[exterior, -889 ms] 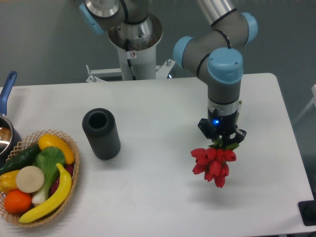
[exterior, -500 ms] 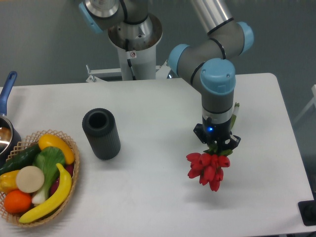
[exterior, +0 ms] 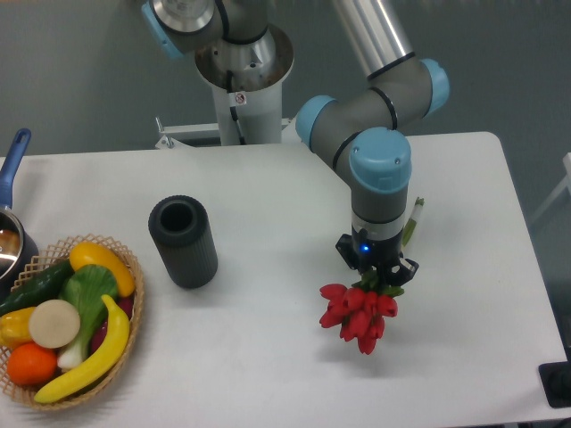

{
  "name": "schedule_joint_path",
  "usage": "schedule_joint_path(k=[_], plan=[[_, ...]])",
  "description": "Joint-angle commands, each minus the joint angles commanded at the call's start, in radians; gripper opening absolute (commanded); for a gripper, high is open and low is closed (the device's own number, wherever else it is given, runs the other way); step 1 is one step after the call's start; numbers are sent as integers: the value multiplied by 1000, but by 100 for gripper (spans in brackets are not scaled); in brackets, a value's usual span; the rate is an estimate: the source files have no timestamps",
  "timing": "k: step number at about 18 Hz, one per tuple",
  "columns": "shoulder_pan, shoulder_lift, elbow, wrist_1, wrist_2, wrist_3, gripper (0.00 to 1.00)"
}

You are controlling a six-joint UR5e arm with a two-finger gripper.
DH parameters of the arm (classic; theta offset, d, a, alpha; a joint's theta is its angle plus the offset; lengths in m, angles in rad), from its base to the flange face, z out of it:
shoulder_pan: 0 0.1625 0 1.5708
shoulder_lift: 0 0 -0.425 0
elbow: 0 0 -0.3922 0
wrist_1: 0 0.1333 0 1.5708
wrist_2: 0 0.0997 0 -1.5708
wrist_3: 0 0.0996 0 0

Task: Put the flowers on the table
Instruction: 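Lower the gripper holding the red tulips toward the table surface, then open the gripper to release the tulips onto the table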

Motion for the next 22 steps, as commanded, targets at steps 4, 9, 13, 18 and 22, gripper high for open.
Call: schedule_joint_path(k=[4,9,13,18,22], plan=[[-5,-5,0,2,2,0,100],[-3,2,0,11,3,9,100],[3,5,-12,41,5,11,100],[26,49,-58,43,6,12,100],[55,67,-74,40,5,21,100]])
